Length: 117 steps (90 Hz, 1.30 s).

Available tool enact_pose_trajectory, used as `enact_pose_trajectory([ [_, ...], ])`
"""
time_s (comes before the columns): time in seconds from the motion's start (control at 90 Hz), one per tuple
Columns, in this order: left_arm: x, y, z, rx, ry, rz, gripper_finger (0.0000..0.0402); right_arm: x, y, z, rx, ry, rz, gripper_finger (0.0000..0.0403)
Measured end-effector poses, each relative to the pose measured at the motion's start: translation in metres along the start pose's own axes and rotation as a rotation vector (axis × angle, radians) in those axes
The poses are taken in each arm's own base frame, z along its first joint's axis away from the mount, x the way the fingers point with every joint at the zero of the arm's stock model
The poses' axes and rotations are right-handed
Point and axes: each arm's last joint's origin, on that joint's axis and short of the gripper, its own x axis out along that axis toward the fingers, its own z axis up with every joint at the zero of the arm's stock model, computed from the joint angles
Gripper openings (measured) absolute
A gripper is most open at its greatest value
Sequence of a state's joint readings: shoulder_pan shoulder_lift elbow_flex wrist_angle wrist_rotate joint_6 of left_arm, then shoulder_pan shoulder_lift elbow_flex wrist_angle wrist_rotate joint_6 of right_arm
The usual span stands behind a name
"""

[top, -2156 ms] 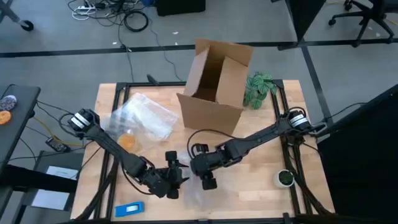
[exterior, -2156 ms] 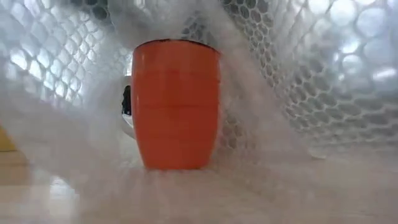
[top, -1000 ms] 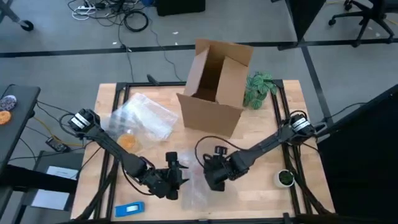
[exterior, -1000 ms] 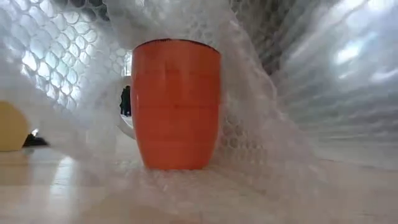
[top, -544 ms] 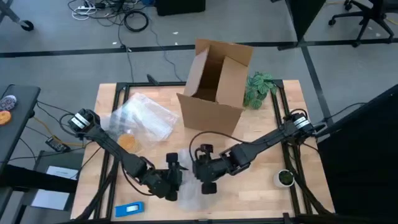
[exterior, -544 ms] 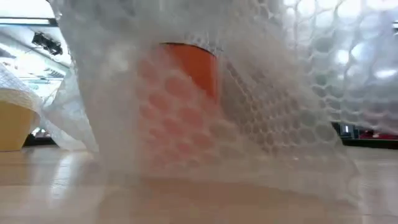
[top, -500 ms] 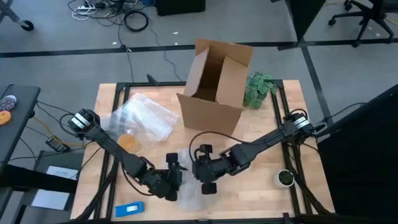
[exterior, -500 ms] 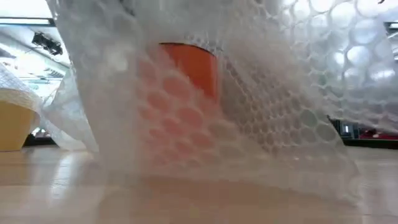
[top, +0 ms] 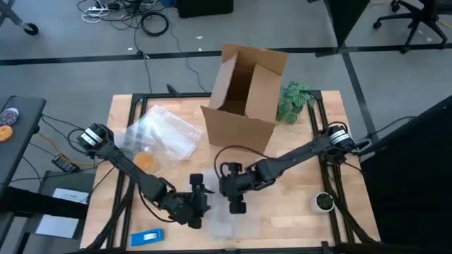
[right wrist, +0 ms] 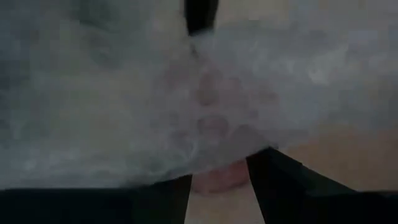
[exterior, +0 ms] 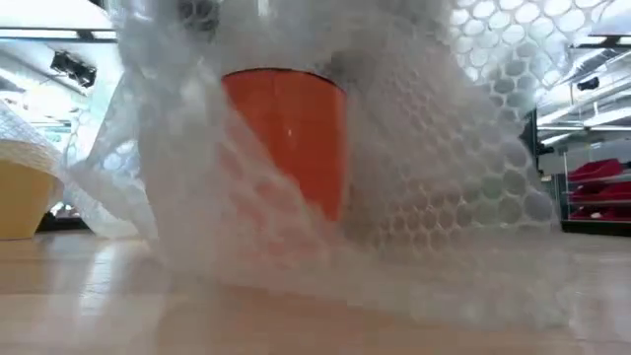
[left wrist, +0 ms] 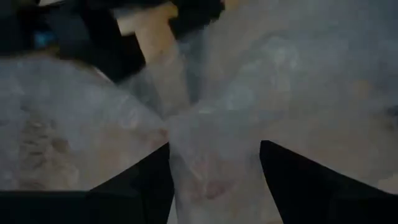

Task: Wrap mug
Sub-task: Wrap the orange mug with transparent bubble wrap

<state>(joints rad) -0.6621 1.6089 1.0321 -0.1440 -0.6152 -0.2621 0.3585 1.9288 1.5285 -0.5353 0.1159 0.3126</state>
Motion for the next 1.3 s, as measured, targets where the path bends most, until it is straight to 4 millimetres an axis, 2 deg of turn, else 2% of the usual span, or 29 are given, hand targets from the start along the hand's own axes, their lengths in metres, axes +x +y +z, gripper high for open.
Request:
enact_pose_trajectory([
  [0.144, 0.0, 0.0, 0.001, 0.015, -0.01, -0.003, 0.0209, 0.004, 0.001, 0.0, -0.007, -0.029, 0.073, 0.0128],
  [0.389, 0.003, 0.003, 0.005, -0.006, -0.033, 0.003, 0.0209, 0.011, -0.005, -0.003, -0.003, -0.058, 0.089, 0.0128],
  [0.589, 0.007, 0.009, 0.007, -0.025, -0.026, -0.002, 0.0209, 0.006, -0.005, 0.005, 0.001, -0.062, 0.096, 0.0128],
  [0.756, 0.01, 0.012, 0.007, -0.048, -0.04, -0.029, 0.0209, -0.012, 0.003, 0.015, -0.007, -0.006, 0.09, 0.0128],
  [1.022, 0.013, 0.012, -0.002, -0.086, -0.024, -0.042, 0.0209, -0.061, 0.019, 0.031, 0.013, 0.113, 0.043, 0.0129],
  [1.2, 0.017, 0.015, -0.008, -0.14, -0.026, -0.037, 0.0209, -0.096, 0.027, 0.052, -0.029, 0.007, -0.023, 0.0129],
  [1.3, 0.021, 0.016, -0.008, -0.15, -0.032, -0.034, 0.0209, -0.1, 0.031, 0.062, -0.081, -0.093, -0.027, 0.0128],
])
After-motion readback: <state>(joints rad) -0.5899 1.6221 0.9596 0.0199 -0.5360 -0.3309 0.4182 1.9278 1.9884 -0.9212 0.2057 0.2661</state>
